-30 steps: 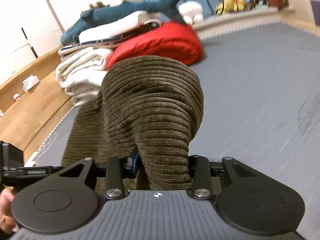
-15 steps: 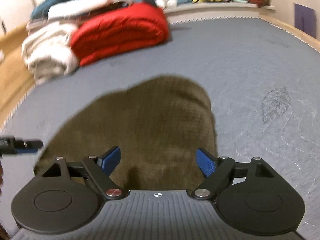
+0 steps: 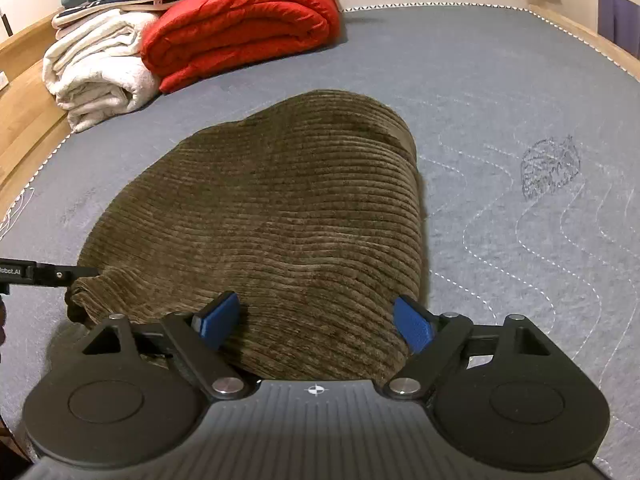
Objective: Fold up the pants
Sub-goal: 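Lay the folded edge down and open the left gripper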
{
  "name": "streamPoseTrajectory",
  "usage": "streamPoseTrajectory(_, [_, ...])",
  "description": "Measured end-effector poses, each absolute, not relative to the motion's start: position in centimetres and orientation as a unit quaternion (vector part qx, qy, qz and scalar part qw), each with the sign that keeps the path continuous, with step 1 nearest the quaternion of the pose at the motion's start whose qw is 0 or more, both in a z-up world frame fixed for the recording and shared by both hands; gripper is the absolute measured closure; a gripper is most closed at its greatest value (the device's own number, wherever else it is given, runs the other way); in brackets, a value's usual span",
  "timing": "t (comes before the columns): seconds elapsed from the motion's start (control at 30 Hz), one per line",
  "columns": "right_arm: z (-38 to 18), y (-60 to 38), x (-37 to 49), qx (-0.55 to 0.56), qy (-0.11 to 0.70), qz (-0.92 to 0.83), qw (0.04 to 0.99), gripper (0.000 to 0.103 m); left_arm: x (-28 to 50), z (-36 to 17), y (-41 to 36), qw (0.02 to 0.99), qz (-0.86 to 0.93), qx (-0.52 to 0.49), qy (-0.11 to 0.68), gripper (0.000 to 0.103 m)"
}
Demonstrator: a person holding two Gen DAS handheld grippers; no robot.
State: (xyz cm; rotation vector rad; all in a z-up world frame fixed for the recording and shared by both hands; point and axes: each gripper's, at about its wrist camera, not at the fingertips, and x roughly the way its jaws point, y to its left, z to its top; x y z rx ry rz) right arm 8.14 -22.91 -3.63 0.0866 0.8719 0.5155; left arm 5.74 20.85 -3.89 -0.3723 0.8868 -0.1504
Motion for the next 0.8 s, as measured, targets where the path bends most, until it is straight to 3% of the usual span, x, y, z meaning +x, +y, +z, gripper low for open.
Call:
streamPoseTrajectory(0.13, [-2.7, -22.7, 7.6, 0.046, 0.399, 0.258, 0.879, 0.017, 2.8, -0.2, 21.5, 0.913, -0.049, -0.139, 0.381, 0.103])
streamPoseTrajectory(0.3, [-3.2, -21.0, 6.7, -0.024, 0.404, 0.273, 0.873, 0.017, 2.5, -2.9, 22.5, 0.889, -0.044, -0.129, 0.438, 0.101])
streamPoseTrajectory(0.33, [-3.5, -20.9, 6.7, -0.033, 0.410, 0.273, 0.870, 0.017, 2.6, -2.6, 22.8, 0.893, -0.034, -0.137, 0.427, 0.097])
streamPoseTrajectory(0.4, [-3.7, -21.0, 6.9, -0.033, 0.418, 0.275, 0.865, 0.017, 2.8, -1.9, 24.2, 0.898, -0.036, -0.193, 0.394, 0.076])
streamPoseTrajectory(0.47, [-3.6, -21.2, 7.0, -0.026, 0.422, 0.275, 0.864, 0.017, 3.5, -2.0, 25.0, 0.889, -0.046, -0.247, 0.382, 0.071])
streamPoseTrajectory(0.5, [-3.6, -21.2, 7.0, -0.028, 0.421, 0.276, 0.864, 0.017, 4.2, -2.6, 24.9, 0.880, -0.055, -0.264, 0.391, 0.063])
streamPoseTrajectory(0.6, [-3.8, -21.0, 6.8, -0.037, 0.417, 0.277, 0.865, 0.018, 5.8, -4.3, 23.1, 0.861, -0.071, -0.257, 0.433, 0.052])
streamPoseTrajectory(0.67, [-3.9, -21.0, 6.8, -0.038, 0.418, 0.278, 0.864, 0.018, 6.4, -5.2, 21.5, 0.859, -0.078, -0.221, 0.456, 0.053])
streamPoseTrajectory(0.77, [-3.8, -21.3, 7.1, -0.035, 0.419, 0.279, 0.863, 0.018, 6.2, -4.5, 20.1, 0.876, -0.077, -0.154, 0.451, 0.085])
streamPoseTrajectory(0.8, [-3.6, -21.3, 7.2, -0.032, 0.415, 0.279, 0.866, 0.018, 5.8, -3.7, 20.3, 0.881, -0.081, -0.155, 0.439, 0.087])
